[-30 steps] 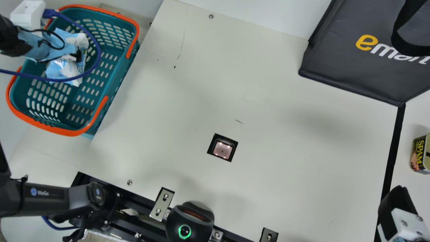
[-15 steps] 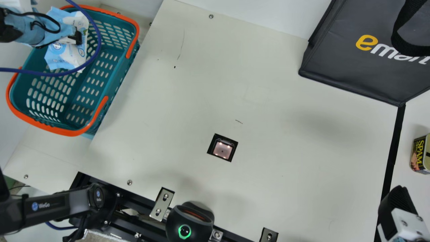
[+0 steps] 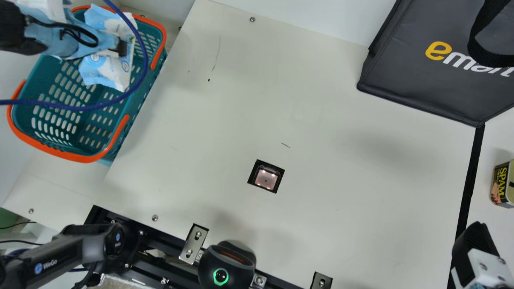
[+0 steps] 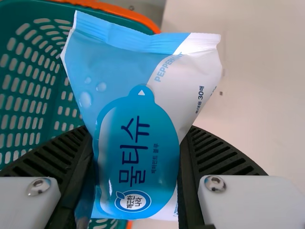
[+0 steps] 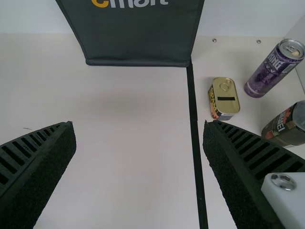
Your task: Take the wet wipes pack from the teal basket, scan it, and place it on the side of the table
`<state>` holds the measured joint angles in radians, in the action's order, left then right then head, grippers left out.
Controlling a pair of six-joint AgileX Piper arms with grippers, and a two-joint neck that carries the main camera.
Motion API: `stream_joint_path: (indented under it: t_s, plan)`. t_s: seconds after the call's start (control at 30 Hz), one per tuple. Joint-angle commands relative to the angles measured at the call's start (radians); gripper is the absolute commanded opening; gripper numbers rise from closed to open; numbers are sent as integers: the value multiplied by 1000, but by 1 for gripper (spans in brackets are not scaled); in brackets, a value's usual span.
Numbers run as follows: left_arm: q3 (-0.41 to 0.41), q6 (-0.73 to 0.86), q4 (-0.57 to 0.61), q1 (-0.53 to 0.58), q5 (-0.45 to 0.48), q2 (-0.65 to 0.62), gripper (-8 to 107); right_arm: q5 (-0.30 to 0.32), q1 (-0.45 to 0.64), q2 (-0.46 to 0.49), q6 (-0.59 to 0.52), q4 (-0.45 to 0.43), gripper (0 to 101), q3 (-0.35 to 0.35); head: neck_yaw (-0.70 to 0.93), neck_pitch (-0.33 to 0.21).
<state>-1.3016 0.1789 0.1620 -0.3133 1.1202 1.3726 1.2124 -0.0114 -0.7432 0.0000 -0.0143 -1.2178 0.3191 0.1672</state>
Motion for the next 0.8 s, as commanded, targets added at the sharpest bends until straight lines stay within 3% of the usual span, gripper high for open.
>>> stream_joint_path:
  t_s: [0.0,0.77]
  plan:
    - [14,-30,-12,58,0,-20,-8,0,0,0,0,0,95,0,2,-29]
    - [184,-502,-193,630,13,-141,-8,1,0,0,0,0,95,0,2,-29]
